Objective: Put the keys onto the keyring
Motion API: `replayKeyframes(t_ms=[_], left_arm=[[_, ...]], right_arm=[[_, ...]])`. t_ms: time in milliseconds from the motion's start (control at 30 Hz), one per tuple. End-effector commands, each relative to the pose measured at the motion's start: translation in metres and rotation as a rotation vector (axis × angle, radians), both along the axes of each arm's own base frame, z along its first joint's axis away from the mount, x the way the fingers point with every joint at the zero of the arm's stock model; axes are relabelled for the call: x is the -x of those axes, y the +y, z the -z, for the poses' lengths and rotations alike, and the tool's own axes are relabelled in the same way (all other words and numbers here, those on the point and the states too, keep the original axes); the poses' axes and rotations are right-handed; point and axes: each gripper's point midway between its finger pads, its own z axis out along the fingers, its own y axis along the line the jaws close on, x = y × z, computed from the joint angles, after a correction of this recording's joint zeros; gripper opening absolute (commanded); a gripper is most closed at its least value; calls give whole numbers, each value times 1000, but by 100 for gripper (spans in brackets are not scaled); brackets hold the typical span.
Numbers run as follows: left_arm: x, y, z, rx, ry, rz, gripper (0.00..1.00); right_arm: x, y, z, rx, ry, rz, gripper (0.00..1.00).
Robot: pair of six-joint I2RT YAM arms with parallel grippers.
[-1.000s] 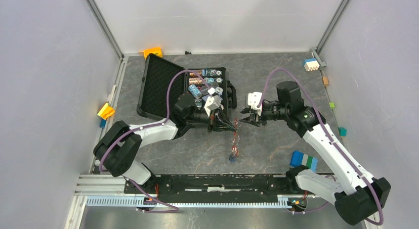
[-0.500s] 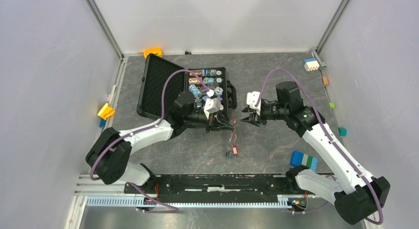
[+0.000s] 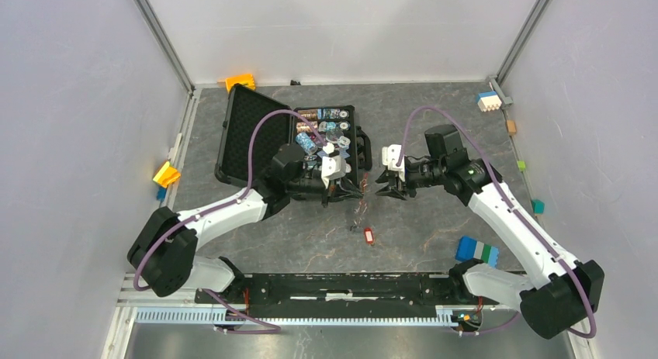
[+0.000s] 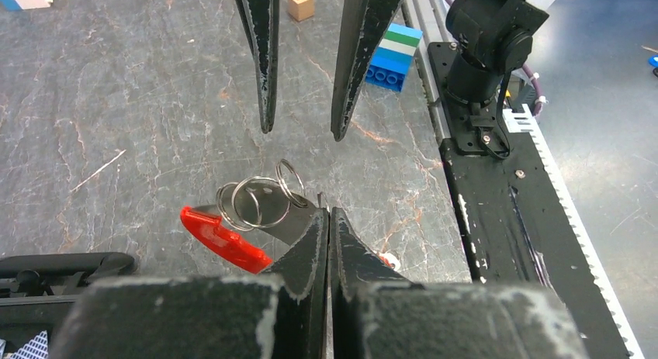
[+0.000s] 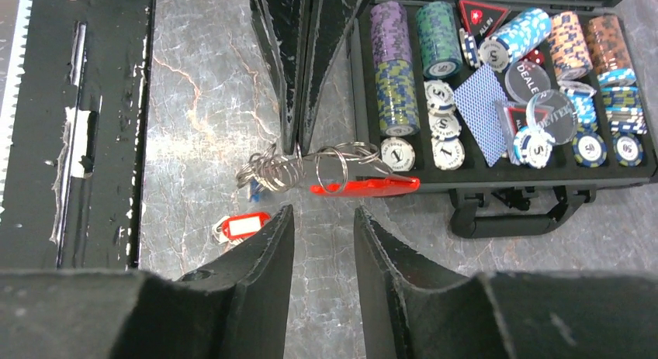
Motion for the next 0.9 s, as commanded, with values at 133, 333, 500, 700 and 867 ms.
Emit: replayKeyframes(t_ms=[133,333,500,700,867], left_arm=[[-2,-4,-25,94,-28,-6,2],[-4,-5,-28,102,-5,-21,2],[0,-4,-31,117,-7,1,2],[11,-3,-39,153,5,53,2],[19,-2,-43,179,7,87,2]], right_arm=[[2,-2,-35,-34,-102,-31,39],[17,0,-45,-78,-94,-84,39],[24,7,-38,-101,-46,-144,38],[24,15,-27,-115,21,-187,35],[22,19,-22,-117,40,-203,34]])
